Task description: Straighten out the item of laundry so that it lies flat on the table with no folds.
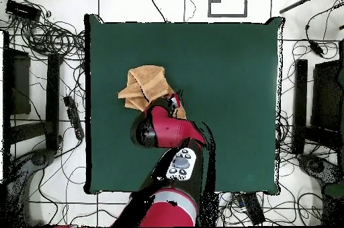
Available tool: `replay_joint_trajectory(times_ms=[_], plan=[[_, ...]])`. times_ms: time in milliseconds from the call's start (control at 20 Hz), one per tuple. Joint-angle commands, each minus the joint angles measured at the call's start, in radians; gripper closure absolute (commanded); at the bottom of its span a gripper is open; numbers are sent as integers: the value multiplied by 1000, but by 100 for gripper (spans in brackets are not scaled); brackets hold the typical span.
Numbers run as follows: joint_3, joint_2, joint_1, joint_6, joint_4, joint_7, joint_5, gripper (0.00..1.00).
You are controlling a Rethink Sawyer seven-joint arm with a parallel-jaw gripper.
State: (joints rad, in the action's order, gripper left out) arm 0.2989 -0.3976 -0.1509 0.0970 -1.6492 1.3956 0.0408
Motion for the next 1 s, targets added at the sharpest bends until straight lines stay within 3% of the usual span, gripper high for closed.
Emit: replay_joint_trajectory(times_ms=[50, 1000], plan=[[-99, -26, -40, -105, -40, 190, 17, 0], [-23, -85, -187, -272, -5, 252, 123, 0]])
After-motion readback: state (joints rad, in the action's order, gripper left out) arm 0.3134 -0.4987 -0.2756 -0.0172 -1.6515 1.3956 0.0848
